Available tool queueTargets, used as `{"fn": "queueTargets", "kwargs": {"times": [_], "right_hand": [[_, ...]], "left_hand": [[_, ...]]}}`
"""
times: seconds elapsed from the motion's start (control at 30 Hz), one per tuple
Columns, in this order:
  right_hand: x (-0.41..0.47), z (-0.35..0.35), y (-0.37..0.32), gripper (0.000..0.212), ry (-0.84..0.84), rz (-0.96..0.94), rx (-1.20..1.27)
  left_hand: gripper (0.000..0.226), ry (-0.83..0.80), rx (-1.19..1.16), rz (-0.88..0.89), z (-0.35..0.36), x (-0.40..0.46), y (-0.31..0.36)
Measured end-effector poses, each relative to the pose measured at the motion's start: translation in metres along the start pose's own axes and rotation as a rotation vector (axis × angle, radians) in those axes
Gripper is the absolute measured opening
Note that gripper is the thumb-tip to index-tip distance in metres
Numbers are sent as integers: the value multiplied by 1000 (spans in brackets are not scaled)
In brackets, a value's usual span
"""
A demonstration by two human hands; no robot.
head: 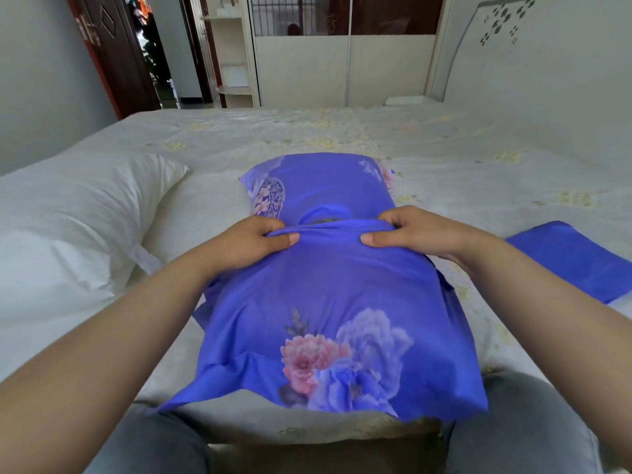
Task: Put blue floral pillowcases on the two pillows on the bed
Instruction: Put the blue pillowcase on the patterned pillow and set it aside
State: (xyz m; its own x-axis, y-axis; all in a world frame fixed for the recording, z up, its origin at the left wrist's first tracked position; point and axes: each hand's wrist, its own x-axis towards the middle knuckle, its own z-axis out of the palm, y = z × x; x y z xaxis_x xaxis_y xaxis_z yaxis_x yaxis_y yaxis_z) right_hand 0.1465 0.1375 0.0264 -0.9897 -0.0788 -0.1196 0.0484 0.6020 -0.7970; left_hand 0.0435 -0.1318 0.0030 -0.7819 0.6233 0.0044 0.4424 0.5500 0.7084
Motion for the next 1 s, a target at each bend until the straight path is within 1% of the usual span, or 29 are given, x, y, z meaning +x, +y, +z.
{"fn": "queueTargets", "kwargs": {"times": [0.03, 0.1, 0.13, 0.17, 0.2, 0.23, 0.3, 0.33, 0.37, 0.4, 0.47, 0.5, 0.53, 0.6, 0.67, 0.73, 0.8, 0.83, 0.9, 0.97, 1.0], "right_hand": [[5, 0, 3, 32, -14, 30, 99], [15, 6, 11, 37, -43, 117, 260], [21, 11, 15, 41, -37, 158, 268], [26, 15, 17, 42, 1, 158, 203], [32, 19, 19, 40, 71, 128, 66], [36, 21, 19, 39, 173, 99, -96], [35, 26, 12, 44, 408, 49, -379], [33, 28, 12, 47, 489, 63, -467], [31, 29, 13, 48, 531, 98, -513], [31, 27, 19, 49, 533, 154, -500], [32, 25, 30, 49, 455, 251, -305], [34, 25, 34, 48, 427, 258, -213], [34, 26, 35, 47, 450, 235, -166], [34, 27, 28, 45, 586, 139, -125], [31, 28, 14, 43, 754, -8, -116], [28, 26, -1, 38, 871, -158, -74], [29, 25, -9, 35, 916, -236, -32], [31, 26, -11, 35, 918, -238, -45], [41, 28, -7, 35, 856, -171, -148], [54, 35, 6, 31, 709, -101, -242], [60, 39, 15, 26, 621, -76, -226]], "left_hand": [[53, -63, -105, -53, 0, 2, 0], [48, -186, -302, -155, 1, 3, 1], [47, -217, -349, -191, 2, 3, 0], [46, -222, -335, -206, 3, 4, -1], [47, -188, -292, -200, 4, 7, -2], [51, -122, -222, -174, 5, 9, -4], [57, 53, -49, -138, 7, 12, -9], [55, 151, 32, -139, 8, 12, -13], [54, 244, 96, -144, 10, 12, -16], [54, 308, 123, -149, 12, 11, -20], [52, 343, 55, -191, 16, 9, -23], [49, 343, 8, -227, 18, 8, -21], [46, 379, -17, -247, 22, 7, -17], [43, 560, -74, -195, 28, 6, -6], [45, 791, -157, -69, 33, 4, 5], [46, 995, -201, 41, 32, 2, 7], [41, 1087, -178, 94, 24, 2, 4], [36, 1091, -136, 93, 17, 4, 0], [28, 1003, 62, 17, 3, 10, -11], [30, 800, 330, -111, -9, 17, -26], [31, 673, 443, -178, -12, 19, -30]]}}
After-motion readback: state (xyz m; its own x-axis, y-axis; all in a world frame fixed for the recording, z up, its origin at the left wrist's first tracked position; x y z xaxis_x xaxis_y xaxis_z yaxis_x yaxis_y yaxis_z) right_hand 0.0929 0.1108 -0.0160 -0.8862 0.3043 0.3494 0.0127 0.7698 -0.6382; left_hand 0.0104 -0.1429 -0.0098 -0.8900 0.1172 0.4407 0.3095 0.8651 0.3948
